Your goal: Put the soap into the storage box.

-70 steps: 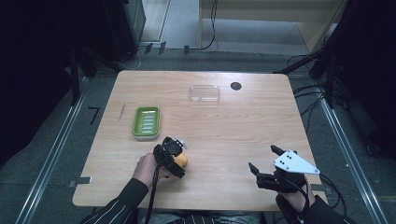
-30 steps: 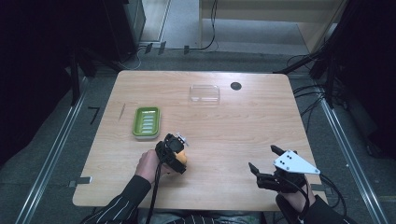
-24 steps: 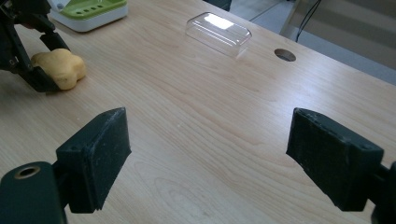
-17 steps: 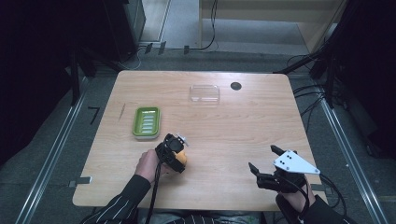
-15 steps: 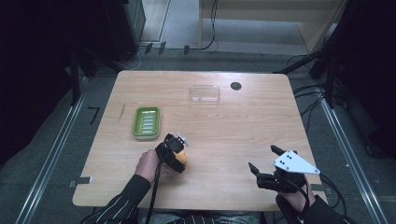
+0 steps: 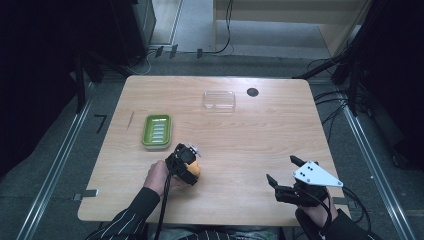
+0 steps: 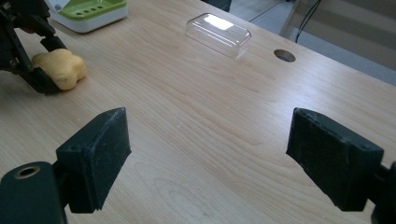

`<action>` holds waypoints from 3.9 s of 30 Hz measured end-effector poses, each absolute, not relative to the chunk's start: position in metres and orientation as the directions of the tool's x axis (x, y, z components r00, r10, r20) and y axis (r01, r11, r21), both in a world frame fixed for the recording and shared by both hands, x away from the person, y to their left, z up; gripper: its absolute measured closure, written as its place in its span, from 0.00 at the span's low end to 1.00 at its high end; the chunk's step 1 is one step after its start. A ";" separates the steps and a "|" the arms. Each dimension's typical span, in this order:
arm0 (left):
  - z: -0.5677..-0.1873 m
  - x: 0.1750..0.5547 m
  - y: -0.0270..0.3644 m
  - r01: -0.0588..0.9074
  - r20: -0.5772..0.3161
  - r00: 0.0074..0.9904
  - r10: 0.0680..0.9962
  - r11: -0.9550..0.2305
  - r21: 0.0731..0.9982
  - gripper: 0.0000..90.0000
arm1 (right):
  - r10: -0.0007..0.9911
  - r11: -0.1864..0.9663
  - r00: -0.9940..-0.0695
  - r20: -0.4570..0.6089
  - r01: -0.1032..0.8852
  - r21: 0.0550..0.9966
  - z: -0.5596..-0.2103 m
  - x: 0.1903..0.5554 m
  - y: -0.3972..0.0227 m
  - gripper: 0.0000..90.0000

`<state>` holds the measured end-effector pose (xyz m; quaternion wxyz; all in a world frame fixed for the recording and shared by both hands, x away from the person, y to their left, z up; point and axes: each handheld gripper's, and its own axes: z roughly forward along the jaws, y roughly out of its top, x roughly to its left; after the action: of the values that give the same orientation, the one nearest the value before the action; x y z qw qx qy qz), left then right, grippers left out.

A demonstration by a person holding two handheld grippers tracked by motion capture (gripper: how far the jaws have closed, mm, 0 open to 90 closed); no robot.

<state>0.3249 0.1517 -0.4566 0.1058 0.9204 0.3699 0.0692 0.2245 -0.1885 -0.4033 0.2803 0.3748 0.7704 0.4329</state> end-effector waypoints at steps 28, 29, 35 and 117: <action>-0.444 0.327 0.174 0.694 0.068 0.678 0.732 -0.668 0.266 0.32 | 0.822 0.342 -0.559 -0.107 0.336 0.878 -0.403 0.224 -0.189 0.15; -0.443 0.327 0.175 0.694 0.068 0.679 0.731 -0.669 0.266 0.32 | 0.824 0.340 -0.557 -0.106 0.336 0.878 -0.403 0.224 -0.189 0.15; -0.441 0.328 0.181 0.703 0.074 0.665 0.743 -0.656 0.276 0.32 | 0.822 0.342 -0.559 -0.107 0.335 0.878 -0.403 0.224 -0.189 0.15; -0.407 0.366 0.234 0.746 0.109 0.518 0.848 -0.511 0.428 0.32 | 0.821 0.345 -0.561 -0.108 0.336 0.877 -0.403 0.224 -0.188 0.15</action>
<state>0.3657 0.2335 -0.4068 0.1663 0.8553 0.4658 0.1544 0.2240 -0.1879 -0.4030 0.2805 0.3751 0.7706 0.4322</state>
